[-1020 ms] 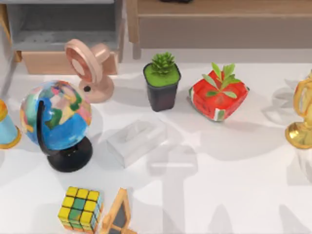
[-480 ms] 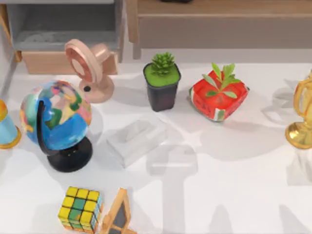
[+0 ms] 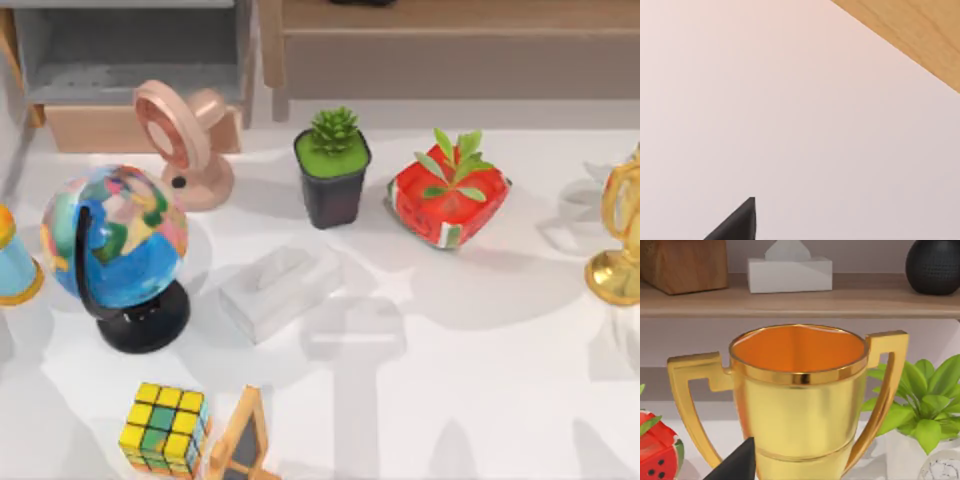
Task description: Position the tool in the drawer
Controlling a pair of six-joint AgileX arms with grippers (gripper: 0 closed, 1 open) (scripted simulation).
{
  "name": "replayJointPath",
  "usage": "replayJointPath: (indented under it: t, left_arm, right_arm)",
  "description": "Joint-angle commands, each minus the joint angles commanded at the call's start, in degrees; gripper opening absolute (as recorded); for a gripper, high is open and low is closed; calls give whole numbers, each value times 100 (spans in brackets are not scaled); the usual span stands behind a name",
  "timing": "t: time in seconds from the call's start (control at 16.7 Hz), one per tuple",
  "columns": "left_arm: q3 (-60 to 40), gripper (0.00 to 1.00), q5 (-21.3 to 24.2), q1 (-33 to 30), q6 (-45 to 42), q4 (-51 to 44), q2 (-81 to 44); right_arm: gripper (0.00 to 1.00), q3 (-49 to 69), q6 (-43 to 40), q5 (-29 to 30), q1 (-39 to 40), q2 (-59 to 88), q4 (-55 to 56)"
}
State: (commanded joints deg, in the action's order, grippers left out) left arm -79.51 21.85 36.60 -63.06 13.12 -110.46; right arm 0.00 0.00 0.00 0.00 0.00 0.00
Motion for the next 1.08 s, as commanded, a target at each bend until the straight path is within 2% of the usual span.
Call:
replayJointPath:
  t: [0.3,0.6,0.84,1.08]
  left_arm:
    - [1927,100,709,905,-1786,3169,485]
    - [3758,100,1430,1238,-2792,5693,406]
    - [4875,100,1910,916,-2933,6959,-8]
    - [5418,100,2165,488,-2820,7492,-346]
  right_arm:
    - [100,0,0,0,0,0,0]
    - [100,0,0,0,0,0,0]
    - [100,0,0,0,0,0,0]
    - [100,0,0,0,0,0,0]
